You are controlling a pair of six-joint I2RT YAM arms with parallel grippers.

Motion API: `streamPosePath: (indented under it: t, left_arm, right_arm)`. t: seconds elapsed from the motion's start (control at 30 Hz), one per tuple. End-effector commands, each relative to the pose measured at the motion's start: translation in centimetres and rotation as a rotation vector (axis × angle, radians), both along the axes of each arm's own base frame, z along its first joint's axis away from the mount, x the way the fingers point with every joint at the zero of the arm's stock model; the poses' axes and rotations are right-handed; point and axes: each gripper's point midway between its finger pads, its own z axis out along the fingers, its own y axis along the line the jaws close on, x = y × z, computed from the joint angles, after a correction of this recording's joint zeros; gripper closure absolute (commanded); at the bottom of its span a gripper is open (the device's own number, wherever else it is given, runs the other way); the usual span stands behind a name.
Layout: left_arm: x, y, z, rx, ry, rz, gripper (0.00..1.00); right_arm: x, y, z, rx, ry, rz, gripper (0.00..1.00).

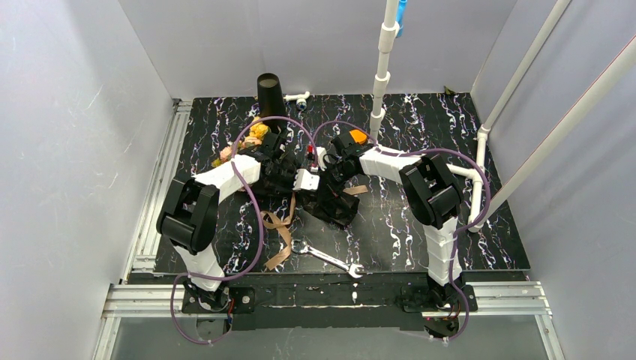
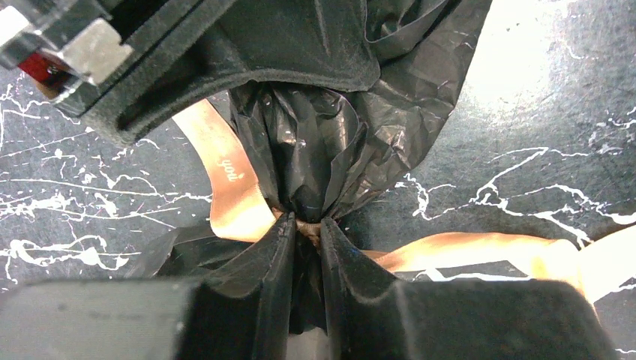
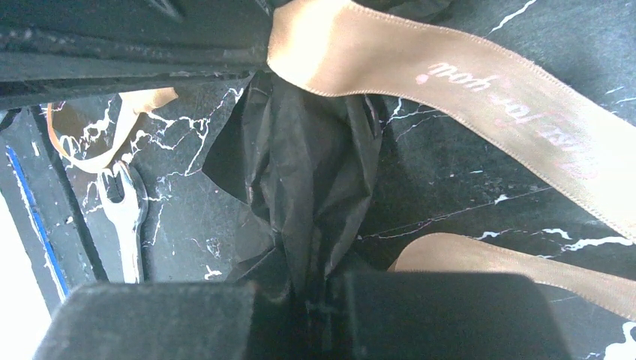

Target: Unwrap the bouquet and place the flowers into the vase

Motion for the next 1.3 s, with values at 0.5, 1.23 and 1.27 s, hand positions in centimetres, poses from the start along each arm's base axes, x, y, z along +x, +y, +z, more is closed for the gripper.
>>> streamPosePath:
  t: [0.5,1.23,1.27]
  left_arm:
    - [-6.1,3.6,1.2,0.05,0.018,-0.075,1.0]
    - [-4.1,1.1,5.9,-0.081,0.03,0.123,0.8]
    - [-4.6,1.3,5.8,-0.076,0.038,0.109,0.82]
  right_arm:
    - [0.1,-6.1,-6.1,-0.278,0.089,-0.132,0.99]
    - [-2.3,-5.2,-5.3,-0.236,0.05,-0.009,0.99]
    - [-2.5,-5.0,-5.3,-0.235,0.05,-0.003,0.99]
